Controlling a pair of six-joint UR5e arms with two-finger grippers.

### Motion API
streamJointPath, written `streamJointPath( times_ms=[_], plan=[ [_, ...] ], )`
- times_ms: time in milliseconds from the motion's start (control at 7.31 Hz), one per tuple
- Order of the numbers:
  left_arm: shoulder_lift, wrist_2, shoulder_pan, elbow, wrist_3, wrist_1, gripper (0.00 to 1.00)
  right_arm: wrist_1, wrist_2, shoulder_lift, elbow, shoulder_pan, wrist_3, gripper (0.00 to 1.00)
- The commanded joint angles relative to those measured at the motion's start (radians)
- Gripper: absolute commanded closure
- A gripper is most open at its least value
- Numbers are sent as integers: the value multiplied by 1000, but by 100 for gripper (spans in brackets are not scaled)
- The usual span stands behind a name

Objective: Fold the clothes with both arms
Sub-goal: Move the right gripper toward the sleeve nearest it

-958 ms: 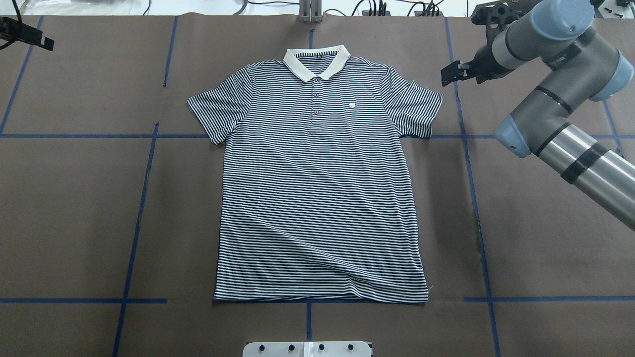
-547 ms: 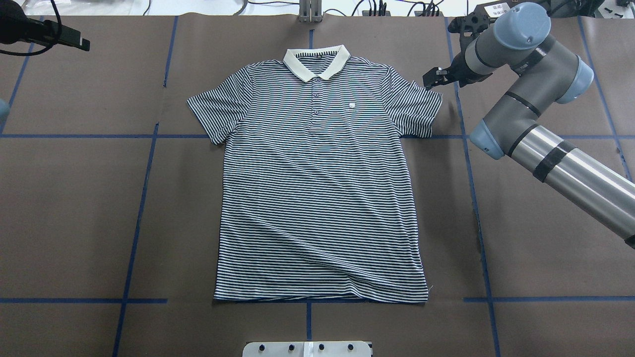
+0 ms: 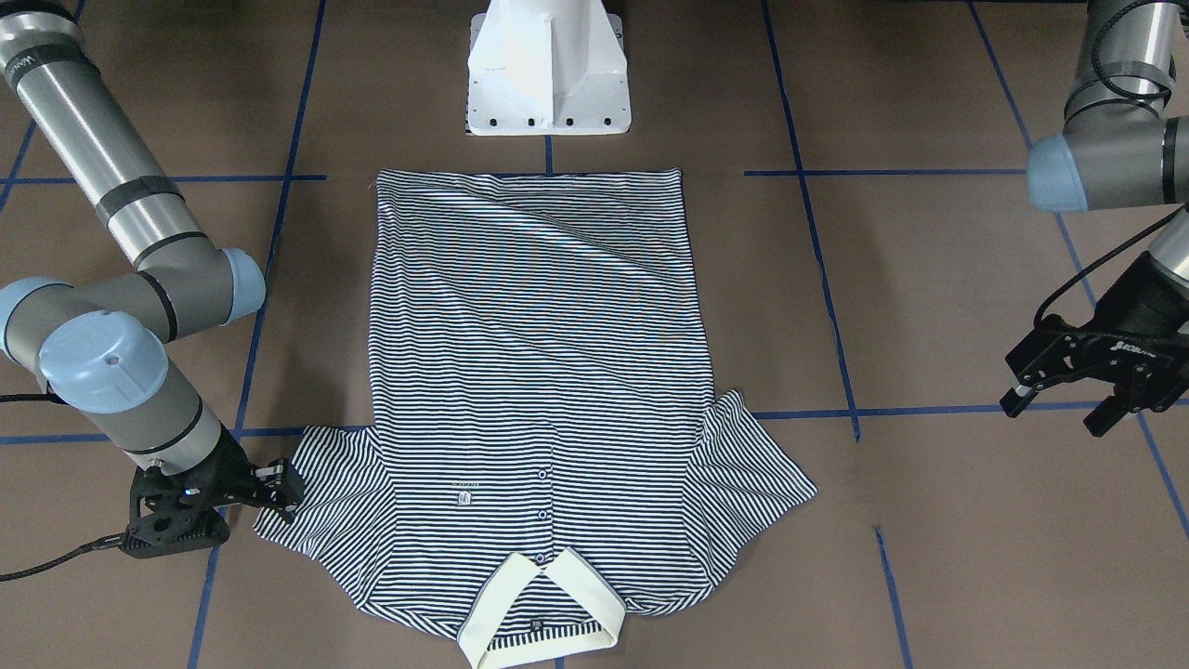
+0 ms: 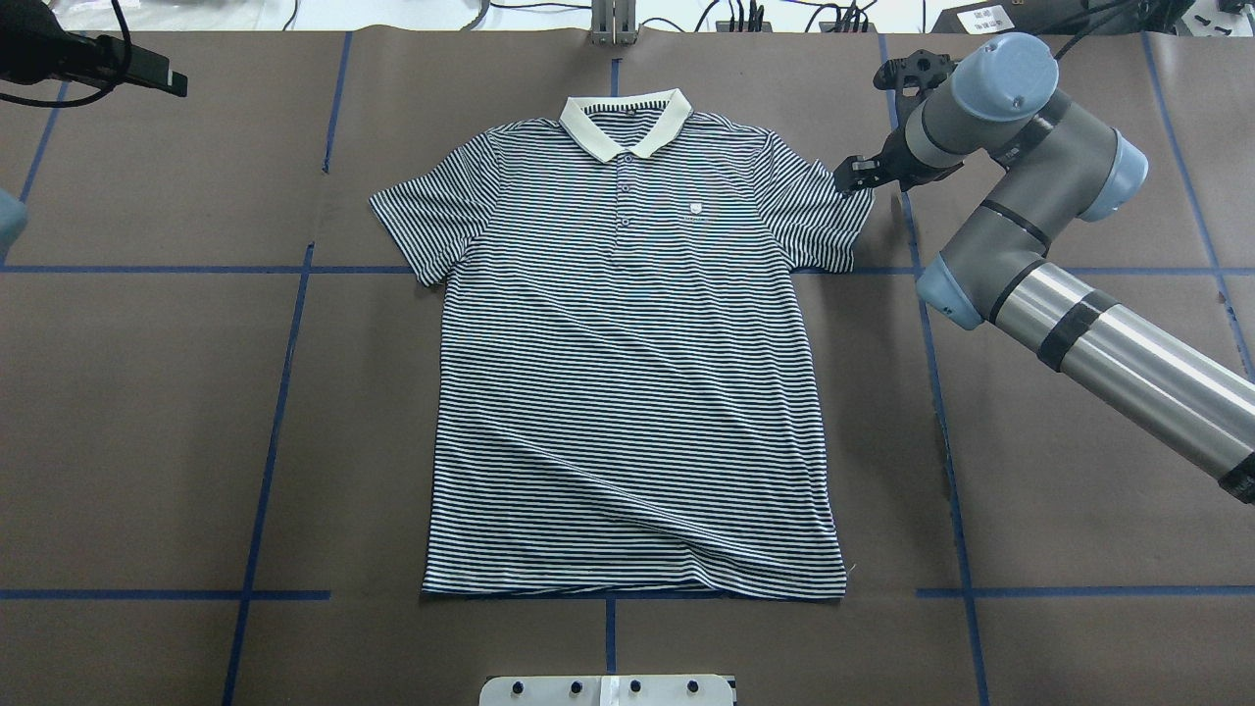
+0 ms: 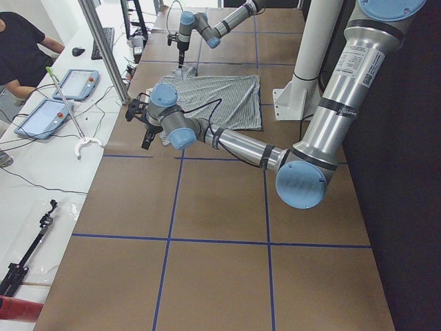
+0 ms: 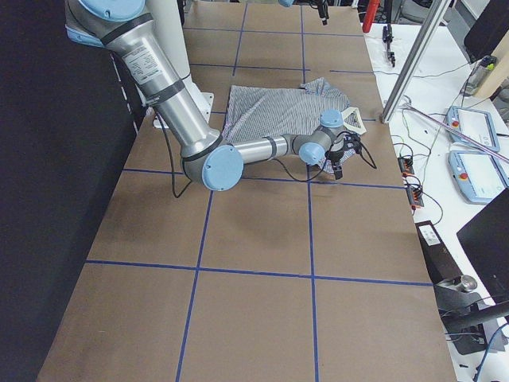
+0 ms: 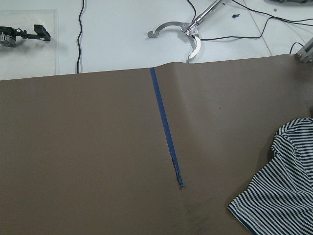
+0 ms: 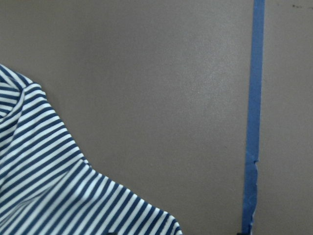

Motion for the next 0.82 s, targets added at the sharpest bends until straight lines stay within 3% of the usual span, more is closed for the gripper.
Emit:
streamJointPath(
  times_ms=[0, 137, 274, 410, 684],
  plan=[
    [0, 0, 0, -3, 2, -1, 0, -1, 1, 1, -8, -5, -2, 29],
    [0, 0, 0, -3, 0, -1, 0, -3, 5, 1, -8, -3, -3, 52],
    [-2, 0, 0, -4, 0, -2, 0, -6, 8, 2, -8, -3, -3, 82],
    [-3, 0, 0, -6, 2, -2, 0, -9, 8, 8, -8, -3, -2, 100],
    [-11, 0, 0, -6, -3, -1, 0, -9, 16, 19, -6, -3, -17, 100]
  ],
)
